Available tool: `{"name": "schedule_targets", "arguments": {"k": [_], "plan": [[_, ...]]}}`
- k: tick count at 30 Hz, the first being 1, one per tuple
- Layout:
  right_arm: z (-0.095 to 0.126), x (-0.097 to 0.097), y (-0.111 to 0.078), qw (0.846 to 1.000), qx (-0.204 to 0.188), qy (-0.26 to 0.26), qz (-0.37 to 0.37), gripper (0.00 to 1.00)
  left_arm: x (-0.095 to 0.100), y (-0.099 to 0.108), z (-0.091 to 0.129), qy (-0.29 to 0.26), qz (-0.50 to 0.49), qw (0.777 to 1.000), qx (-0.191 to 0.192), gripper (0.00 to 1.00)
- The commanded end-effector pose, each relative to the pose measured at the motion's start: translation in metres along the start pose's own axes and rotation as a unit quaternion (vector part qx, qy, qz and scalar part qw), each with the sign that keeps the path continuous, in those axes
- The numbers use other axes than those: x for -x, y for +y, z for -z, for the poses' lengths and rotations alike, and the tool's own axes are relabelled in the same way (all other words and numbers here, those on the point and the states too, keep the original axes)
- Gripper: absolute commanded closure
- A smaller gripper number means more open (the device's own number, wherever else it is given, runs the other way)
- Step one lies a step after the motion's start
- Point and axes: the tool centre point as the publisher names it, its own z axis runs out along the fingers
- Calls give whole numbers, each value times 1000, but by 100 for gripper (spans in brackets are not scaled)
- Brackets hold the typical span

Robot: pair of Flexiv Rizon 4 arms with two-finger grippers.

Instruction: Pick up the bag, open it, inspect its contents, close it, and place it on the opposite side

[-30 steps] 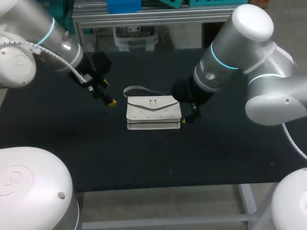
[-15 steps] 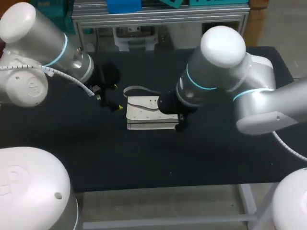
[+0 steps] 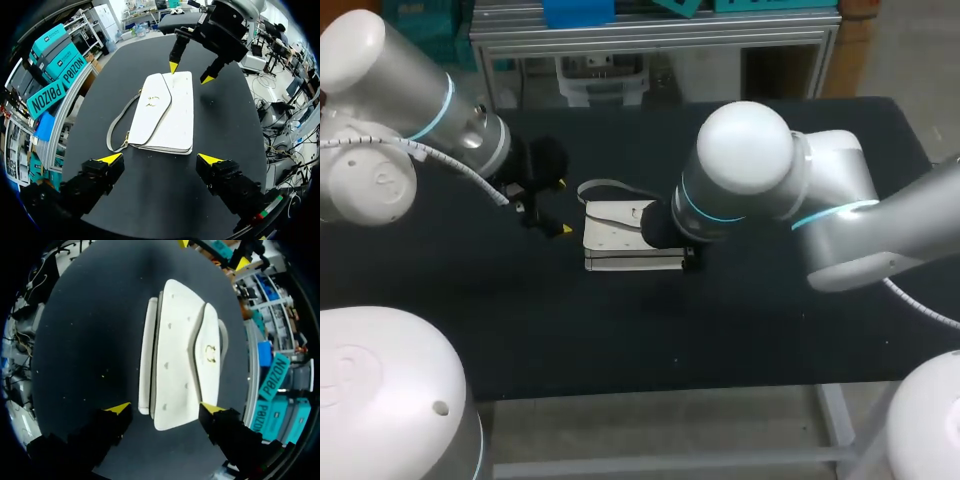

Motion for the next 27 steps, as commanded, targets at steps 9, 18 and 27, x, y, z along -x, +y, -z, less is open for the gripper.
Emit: {"name": "schedule_targets", "arguments": {"k": [9, 18, 27], "plan": [[-21, 9, 10, 1000, 1, -19, 20, 34, 0, 6, -7, 8, -9, 1000, 8, 0], [-24, 10, 15, 999, -12, -37, 20, 53, 2, 10, -15, 18, -14, 1000, 15, 0], [-25, 9, 19, 998, -18, -52, 31, 53, -1, 12, -20, 27, -22, 999, 25, 0]]}}
